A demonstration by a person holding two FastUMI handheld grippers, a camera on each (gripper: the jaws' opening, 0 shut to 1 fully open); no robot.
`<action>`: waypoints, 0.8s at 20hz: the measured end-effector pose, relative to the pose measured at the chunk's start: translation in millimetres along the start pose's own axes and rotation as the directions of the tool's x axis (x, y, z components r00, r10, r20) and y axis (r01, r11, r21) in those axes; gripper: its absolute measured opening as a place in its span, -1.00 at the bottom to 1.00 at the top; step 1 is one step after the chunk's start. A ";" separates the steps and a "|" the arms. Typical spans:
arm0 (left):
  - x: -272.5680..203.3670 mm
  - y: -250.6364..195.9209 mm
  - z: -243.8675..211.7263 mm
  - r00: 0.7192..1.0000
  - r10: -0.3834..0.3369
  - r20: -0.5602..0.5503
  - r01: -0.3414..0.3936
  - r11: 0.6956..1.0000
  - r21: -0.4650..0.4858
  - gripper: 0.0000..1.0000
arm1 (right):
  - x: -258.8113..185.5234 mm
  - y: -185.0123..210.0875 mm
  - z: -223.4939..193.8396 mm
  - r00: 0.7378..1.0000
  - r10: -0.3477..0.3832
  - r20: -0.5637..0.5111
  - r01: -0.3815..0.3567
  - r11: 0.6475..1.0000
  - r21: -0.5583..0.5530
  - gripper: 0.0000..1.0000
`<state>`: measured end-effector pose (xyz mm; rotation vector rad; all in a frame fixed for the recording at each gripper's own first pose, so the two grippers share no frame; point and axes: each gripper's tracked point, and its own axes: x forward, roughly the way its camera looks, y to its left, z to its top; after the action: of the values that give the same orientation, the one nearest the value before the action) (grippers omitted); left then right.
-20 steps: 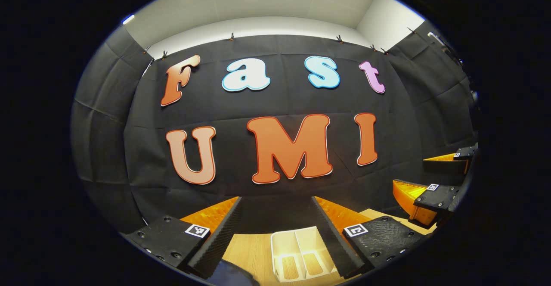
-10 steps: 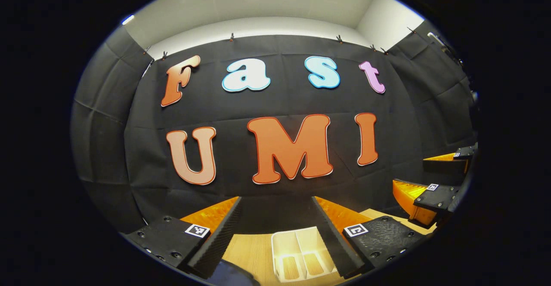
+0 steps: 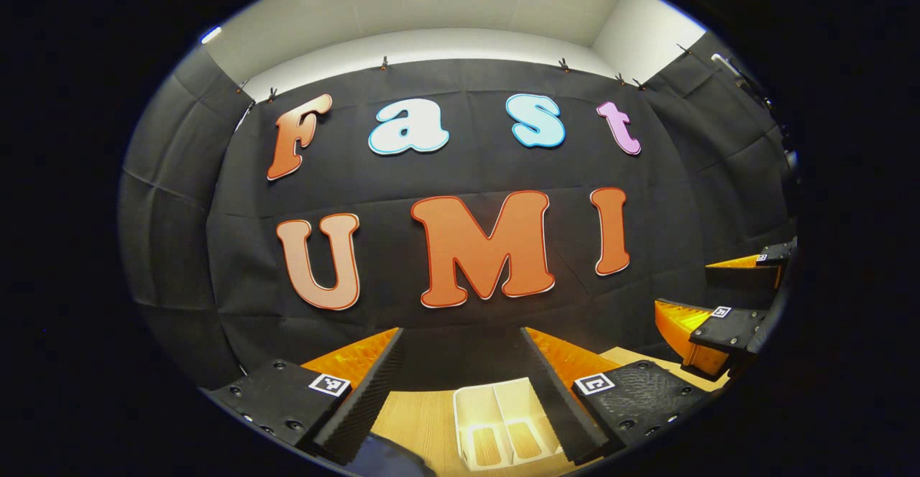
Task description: Open the schoolbag, grab two books from the bookshelf and put them into the schoolbag.
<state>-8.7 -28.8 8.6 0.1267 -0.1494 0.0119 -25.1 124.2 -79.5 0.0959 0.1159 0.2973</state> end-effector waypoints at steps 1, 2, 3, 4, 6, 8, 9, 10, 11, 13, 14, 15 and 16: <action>1.3 0.1 -1.0 1.000 0.001 0.000 -0.001 1.000 0.000 0.99 | -0.5 -0.4 -0.5 1.000 0.000 -0.001 0.000 1.000 -0.001 0.90; 1.2 -0.8 -0.9 1.000 -0.001 0.001 0.001 1.000 -0.001 0.99 | -0.4 -1.4 -0.3 1.000 -0.001 0.001 0.001 1.000 -0.002 0.90; 0.4 -1.5 -0.2 1.000 -0.001 0.002 0.001 1.000 -0.001 0.97 | -0.3 -1.9 -0.2 1.000 -0.001 -0.001 0.001 1.000 -0.002 0.90; -0.3 -1.9 0.2 1.000 -0.003 0.003 0.003 1.000 -0.001 0.99 | -1.3 -3.3 -0.4 1.000 -0.004 -0.001 0.004 1.000 -0.002 0.90; -0.1 -3.8 -1.5 1.000 -0.007 0.003 0.007 1.000 -0.003 0.99 | -1.5 -4.9 -1.5 1.000 -0.008 -0.003 0.008 1.000 -0.001 0.90; 0.0 -4.2 -1.2 1.000 -0.008 0.000 0.008 1.000 -0.004 0.99 | -2.4 -6.2 -1.5 1.000 -0.010 -0.003 0.010 1.000 -0.001 0.89; 0.6 -4.5 -2.0 1.000 -0.008 -0.001 0.008 1.000 -0.003 0.97 | -2.0 -5.7 -1.5 1.000 -0.010 -0.004 0.010 1.000 -0.001 0.89; 0.0 -4.7 -1.6 1.000 -0.007 0.000 0.007 1.000 -0.002 0.99 | -1.7 -4.8 -1.9 1.000 -0.010 -0.004 0.010 1.000 0.000 0.89; 0.1 -4.7 -2.7 1.000 -0.007 -0.002 0.007 1.000 0.000 0.99 | -1.3 -4.2 -3.3 1.000 -0.007 -0.007 0.007 1.000 0.001 0.89; -0.5 -3.3 -2.8 1.000 -0.004 -0.003 0.004 1.000 0.000 0.99 | -1.0 -3.0 -4.3 1.000 -0.003 -0.011 0.003 1.000 0.000 0.90; -0.5 -2.2 -2.9 1.000 0.000 -0.001 0.000 1.000 0.000 0.99 | -0.9 -2.0 -4.7 1.000 -0.001 -0.011 0.001 1.000 -0.002 0.90; -0.1 -1.4 -2.6 1.000 0.002 0.000 -0.002 1.000 0.001 0.99 | -0.6 -1.9 -3.3 1.000 -0.001 -0.008 0.001 1.000 -0.002 0.90; -0.7 -0.7 -2.6 1.000 0.003 -0.001 -0.003 1.000 0.003 0.97 | 0.2 -2.1 -3.6 1.000 0.001 -0.009 -0.001 1.000 -0.003 0.90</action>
<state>-9.0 -29.2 5.8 0.1292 -0.1486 0.0151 -24.7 122.6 -83.4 0.0917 0.1242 0.2987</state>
